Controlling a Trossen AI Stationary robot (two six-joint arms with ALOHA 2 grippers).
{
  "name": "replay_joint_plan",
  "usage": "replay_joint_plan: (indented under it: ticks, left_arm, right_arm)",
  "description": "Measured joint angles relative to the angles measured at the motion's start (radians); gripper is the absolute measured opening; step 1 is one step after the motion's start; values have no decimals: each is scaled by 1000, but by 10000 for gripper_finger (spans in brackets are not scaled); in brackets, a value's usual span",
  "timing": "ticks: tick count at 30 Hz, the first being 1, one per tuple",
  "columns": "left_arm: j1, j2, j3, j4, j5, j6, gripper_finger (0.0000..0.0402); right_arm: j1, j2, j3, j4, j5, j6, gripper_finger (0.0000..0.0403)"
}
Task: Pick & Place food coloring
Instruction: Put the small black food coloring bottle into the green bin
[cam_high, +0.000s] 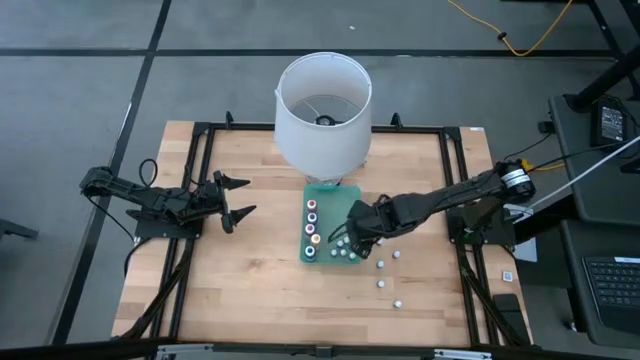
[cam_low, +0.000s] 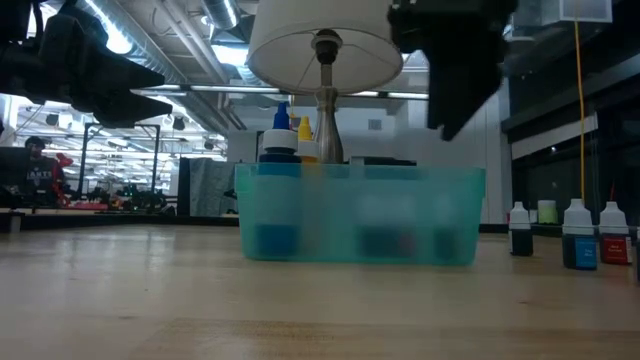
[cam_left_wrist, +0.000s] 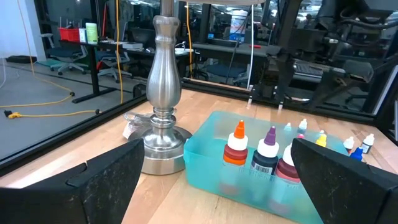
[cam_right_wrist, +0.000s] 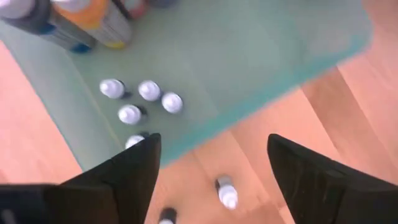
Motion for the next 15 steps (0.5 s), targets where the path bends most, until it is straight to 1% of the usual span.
replay_joint_plan:
  ticks: [6, 15]
  left_arm:
    - [0, 0, 0, 0, 0, 0, 400]
    - [0, 0, 0, 0, 0, 0, 400]
  right_arm:
    - [58, -41, -79, -16, 56, 102, 302]
    - [94, -65, -257, 47, 34, 196, 303]
